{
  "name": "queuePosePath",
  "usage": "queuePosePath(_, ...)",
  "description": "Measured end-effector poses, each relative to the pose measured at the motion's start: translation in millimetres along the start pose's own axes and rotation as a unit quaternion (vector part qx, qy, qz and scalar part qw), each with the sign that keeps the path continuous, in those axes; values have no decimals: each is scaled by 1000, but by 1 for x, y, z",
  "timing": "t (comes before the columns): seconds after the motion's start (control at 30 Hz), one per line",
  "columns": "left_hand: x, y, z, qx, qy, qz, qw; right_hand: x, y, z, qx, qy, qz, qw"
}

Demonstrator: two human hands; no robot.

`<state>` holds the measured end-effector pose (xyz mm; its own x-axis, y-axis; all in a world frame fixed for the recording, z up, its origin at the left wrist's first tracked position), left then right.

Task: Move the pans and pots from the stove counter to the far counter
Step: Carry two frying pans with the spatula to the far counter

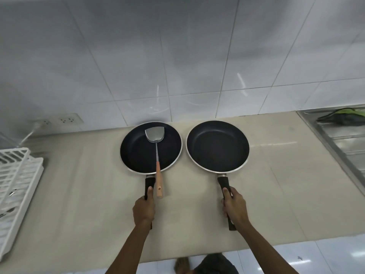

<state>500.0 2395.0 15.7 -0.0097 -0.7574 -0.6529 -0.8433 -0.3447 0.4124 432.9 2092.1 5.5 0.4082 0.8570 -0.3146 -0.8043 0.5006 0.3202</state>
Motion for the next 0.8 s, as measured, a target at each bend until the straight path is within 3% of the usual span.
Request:
queuePosePath(0.33, -7, -13, -6, -31, 72, 80, 994, 4, -36, 18, 10, 10, 14, 1000)
queuePosePath(0.8, 1, -26, -19, -68, 104, 92, 988, 12, -51, 32, 33, 16, 40, 999)
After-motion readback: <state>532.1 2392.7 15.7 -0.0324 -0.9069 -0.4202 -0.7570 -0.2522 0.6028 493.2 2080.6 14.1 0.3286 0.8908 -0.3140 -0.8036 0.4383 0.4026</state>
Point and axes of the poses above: each hand's wrist, its own y-axis away from the middle knuckle, its own x-axis out of the palm, z = x × y, the point moved 2 cm from there along -y, towards the middle knuckle, and after that the axes turned 5 degrees about -y, right-handed, at the moved point
